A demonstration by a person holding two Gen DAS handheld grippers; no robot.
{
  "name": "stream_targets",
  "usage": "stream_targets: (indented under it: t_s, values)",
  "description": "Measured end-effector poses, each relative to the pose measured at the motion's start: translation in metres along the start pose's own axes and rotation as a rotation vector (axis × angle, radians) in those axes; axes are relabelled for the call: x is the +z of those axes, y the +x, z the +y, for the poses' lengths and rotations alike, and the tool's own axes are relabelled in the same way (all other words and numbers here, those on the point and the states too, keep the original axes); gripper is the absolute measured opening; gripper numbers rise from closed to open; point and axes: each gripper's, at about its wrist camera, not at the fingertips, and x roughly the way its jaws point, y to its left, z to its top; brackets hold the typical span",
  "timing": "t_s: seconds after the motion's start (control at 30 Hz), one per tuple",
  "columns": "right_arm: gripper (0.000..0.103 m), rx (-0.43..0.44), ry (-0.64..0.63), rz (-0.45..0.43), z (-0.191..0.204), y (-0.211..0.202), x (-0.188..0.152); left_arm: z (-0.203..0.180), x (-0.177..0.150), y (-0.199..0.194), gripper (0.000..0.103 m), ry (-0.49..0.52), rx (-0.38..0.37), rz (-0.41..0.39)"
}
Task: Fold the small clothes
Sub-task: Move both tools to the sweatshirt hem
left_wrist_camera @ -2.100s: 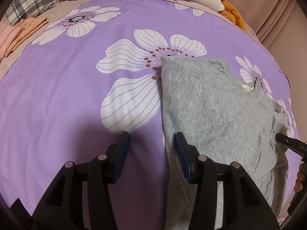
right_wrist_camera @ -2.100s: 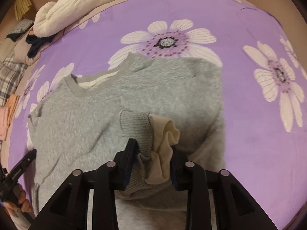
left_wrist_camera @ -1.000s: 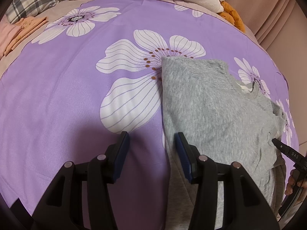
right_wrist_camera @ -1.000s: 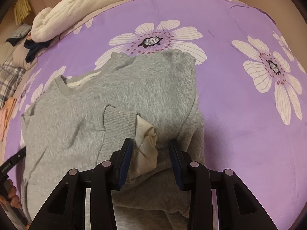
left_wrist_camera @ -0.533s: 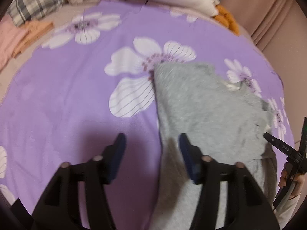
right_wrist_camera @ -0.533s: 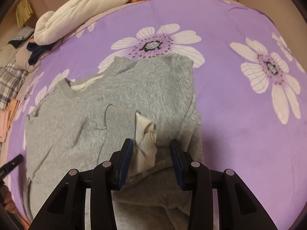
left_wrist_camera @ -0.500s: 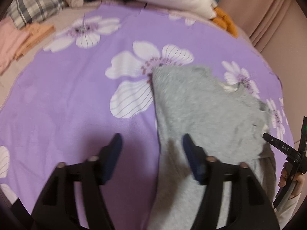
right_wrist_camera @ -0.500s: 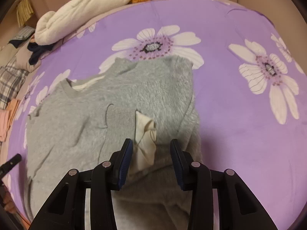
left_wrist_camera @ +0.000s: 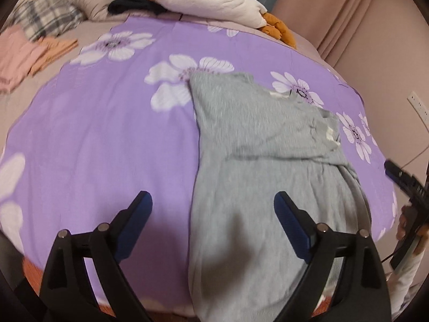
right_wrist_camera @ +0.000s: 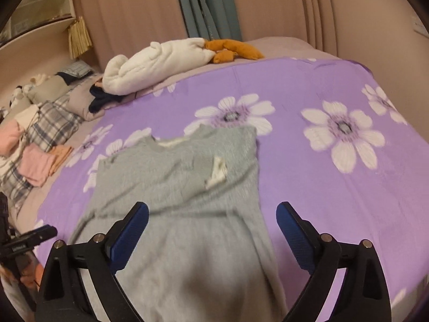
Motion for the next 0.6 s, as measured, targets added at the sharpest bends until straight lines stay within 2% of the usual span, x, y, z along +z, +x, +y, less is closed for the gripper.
stream_targets:
  t_s: [0.23, 0.37, 0.43, 0.6]
  values:
    - [0.095, -0.056, -0.014, 0.034, -0.009, -0.015, -0.051, 0.008, -0.038, -0.007, 0.092, -0.078, -0.04, 0.02]
    - [0.095, -0.113, -0.001, 0.037, -0.019, -0.023, -0.074, 0.012, -0.053, -0.004, 0.091, -0.127, -0.121, 0.051]
    - [0.095, -0.123, 0.003, 0.049, -0.022, -0.025, -0.082, 0.011, -0.058, -0.002, 0.091, -0.13, -0.129, 0.068]
    - [0.095, -0.118, 0.061, 0.1, -0.034, -0.027, -0.097, 0.007, -0.073, 0.001, 0.083, -0.141, -0.163, 0.11]
